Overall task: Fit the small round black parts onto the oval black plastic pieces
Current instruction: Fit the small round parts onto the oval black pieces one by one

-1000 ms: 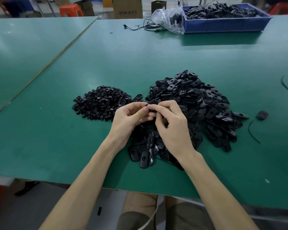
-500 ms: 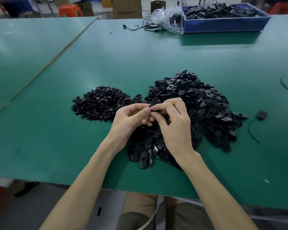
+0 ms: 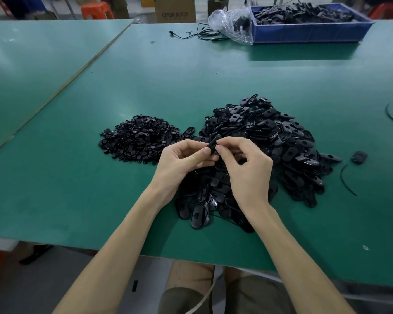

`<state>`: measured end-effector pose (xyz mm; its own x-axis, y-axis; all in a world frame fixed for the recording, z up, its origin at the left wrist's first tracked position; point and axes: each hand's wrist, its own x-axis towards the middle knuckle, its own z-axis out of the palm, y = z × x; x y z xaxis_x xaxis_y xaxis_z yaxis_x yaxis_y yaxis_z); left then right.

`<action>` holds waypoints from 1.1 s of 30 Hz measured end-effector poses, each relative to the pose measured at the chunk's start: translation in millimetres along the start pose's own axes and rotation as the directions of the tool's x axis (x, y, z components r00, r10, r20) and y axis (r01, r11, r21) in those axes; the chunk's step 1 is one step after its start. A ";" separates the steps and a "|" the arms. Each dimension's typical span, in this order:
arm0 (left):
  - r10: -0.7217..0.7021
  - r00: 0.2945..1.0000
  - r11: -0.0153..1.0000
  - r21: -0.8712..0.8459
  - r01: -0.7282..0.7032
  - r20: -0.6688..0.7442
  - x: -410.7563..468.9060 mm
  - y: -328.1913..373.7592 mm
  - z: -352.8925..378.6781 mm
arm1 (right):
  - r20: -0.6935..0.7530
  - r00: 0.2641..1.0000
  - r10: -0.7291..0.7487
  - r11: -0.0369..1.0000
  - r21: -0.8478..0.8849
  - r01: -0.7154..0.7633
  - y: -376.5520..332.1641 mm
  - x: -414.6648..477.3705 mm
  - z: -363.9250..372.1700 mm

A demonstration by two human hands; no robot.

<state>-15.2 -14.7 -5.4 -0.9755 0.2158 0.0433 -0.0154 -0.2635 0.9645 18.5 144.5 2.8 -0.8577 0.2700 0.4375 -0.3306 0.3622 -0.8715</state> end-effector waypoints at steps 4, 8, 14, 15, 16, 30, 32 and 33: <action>0.005 1.000 1.000 0.028 -0.005 0.019 -0.3 -0.2 -0.6 | 0.003 1.000 0.020 1.000 0.016 -0.020 0.4 0.4 0.5; 0.009 1.000 0.999 0.043 -0.010 0.029 -0.5 -0.4 -0.4 | 0.014 1.000 0.022 1.000 -0.007 -0.022 1.0 1.5 0.9; 0.008 1.000 0.998 0.062 -0.009 0.020 -1.1 -0.2 0.6 | 0.028 1.000 -0.006 0.998 -0.062 0.007 3.7 1.3 0.8; 0.011 1.000 0.998 0.068 -0.012 0.021 -1.3 -0.1 0.7 | 0.029 0.999 -0.016 0.997 -0.077 0.018 4.0 0.8 1.2; 0.015 1.000 0.997 0.071 -0.016 0.022 -1.3 0.0 0.8 | 0.031 0.999 -0.030 0.995 -0.093 0.033 4.3 0.5 1.6; 0.026 0.998 0.996 0.083 -0.021 -0.057 2.2 -5.8 -2.0 | 0.203 0.959 -0.199 0.967 -0.118 0.226 9.3 -3.3 7.5; 0.023 0.998 0.996 0.083 -0.019 -0.051 1.9 -5.5 -1.5 | 0.200 0.959 -0.202 0.967 -0.112 0.227 9.1 -3.5 6.9; 0.021 0.999 0.996 0.084 -0.017 -0.049 1.8 -5.1 -1.4 | 0.198 0.959 -0.203 0.968 -0.107 0.227 8.7 -3.3 6.4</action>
<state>-17.2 -14.3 -10.6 -0.9851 0.1642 0.0511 0.0198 -0.1868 0.9822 15.9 141.0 -7.6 -0.8332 0.0091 0.5529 -0.4727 0.5071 -0.7207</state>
